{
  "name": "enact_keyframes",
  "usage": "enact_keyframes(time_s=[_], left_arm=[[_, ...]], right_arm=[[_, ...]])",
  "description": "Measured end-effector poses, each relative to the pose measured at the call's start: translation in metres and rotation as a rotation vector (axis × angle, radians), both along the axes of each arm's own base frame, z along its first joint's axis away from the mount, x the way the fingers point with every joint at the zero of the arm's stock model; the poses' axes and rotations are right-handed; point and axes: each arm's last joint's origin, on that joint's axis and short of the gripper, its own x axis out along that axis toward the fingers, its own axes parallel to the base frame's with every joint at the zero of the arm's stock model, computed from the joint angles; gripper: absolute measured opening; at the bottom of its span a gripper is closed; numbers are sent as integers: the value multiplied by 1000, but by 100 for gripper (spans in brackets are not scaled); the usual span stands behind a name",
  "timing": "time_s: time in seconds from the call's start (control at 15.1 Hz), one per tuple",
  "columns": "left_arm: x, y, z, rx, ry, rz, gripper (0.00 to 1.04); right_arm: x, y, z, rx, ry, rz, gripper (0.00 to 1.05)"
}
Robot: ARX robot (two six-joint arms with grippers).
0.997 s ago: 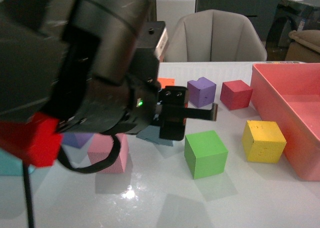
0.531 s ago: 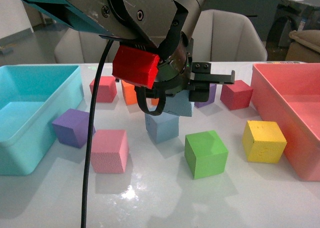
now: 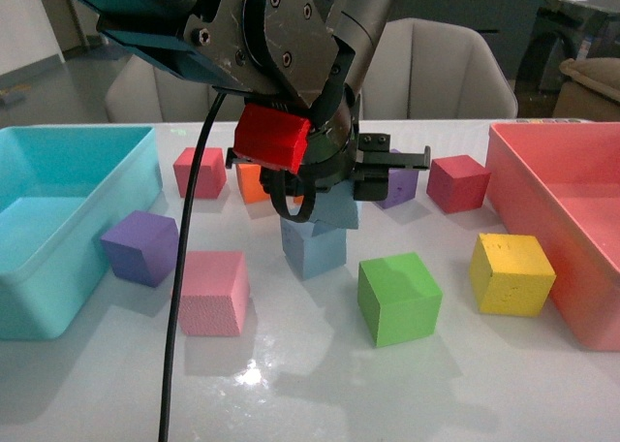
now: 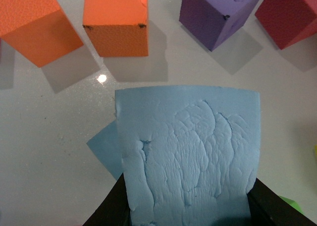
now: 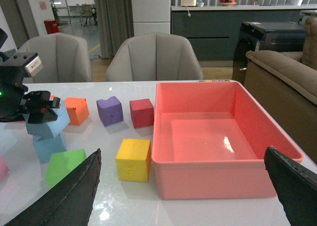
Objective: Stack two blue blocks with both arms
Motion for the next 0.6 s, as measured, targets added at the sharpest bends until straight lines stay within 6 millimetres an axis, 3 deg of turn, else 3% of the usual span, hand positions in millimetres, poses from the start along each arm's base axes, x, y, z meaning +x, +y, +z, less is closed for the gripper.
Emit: enact_keyframes(time_s=[0.27,0.6], left_arm=[[8,12,-10,-6,19,47,40],[12,11,-17,-12,22,55,40]], right_arm=[[0,0,0,0,0,0,98],[0,0,0,0,0,0,98]])
